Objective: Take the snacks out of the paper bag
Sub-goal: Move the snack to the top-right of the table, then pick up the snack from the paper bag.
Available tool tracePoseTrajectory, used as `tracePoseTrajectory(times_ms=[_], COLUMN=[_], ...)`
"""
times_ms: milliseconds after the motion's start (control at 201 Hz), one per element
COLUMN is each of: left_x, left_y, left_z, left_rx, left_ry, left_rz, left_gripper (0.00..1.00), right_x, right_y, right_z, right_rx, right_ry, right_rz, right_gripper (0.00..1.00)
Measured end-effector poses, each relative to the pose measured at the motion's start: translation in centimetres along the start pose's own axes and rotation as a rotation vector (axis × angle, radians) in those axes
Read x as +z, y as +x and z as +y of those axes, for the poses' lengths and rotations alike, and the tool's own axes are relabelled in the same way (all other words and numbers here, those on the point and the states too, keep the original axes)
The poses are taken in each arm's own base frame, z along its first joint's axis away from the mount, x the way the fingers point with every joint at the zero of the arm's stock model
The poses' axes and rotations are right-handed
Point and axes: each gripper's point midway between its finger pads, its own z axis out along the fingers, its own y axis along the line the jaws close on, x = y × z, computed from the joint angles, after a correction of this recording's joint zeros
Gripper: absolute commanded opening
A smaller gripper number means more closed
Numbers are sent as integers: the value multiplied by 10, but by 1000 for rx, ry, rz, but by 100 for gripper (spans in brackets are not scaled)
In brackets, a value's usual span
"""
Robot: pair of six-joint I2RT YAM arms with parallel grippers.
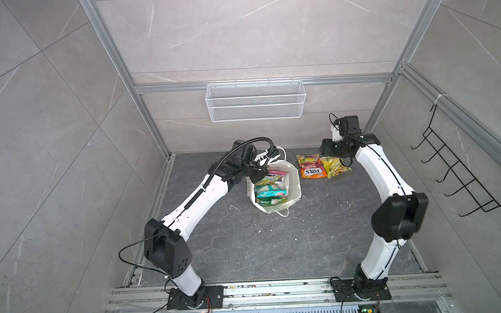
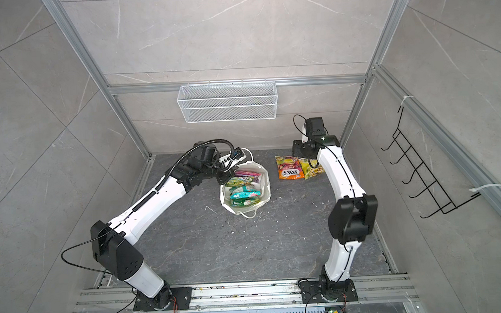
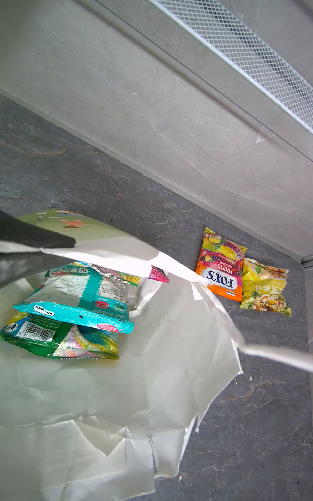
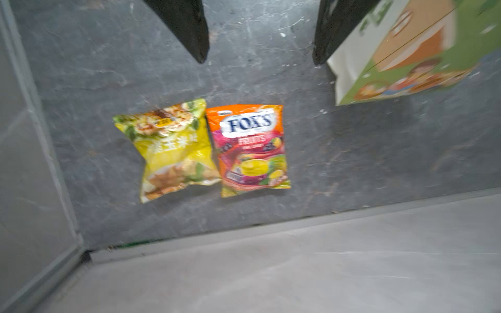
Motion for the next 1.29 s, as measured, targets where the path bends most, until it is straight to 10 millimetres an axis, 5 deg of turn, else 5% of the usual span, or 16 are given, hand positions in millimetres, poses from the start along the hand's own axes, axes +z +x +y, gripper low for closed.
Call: tracePoseTrajectory(times_ms=[234, 533, 742, 871, 1294], left_x=[-4, -9, -11, -15, -17], left_y=[2, 7, 7, 5, 9], left_z=[-10, -29, -33, -34, -40], left_rx=[5, 6, 3, 4, -4], left_ry=[18, 62, 70, 71, 86], left_rz=[-2, -5, -7, -16, -17], left_gripper=[0, 0, 0, 0, 0], right_x=[-66, -96, -101, -85, -42], right_y=[64, 143, 174, 190, 204], right_z=[84, 151, 195, 213, 221], right_rx=[-154, -454, -663, -773, -969], right_ry=[-363, -630, -714, -696, -532], right_rz=[-137, -179, -208, -195, -153], right_gripper=[39, 32, 30, 29, 45])
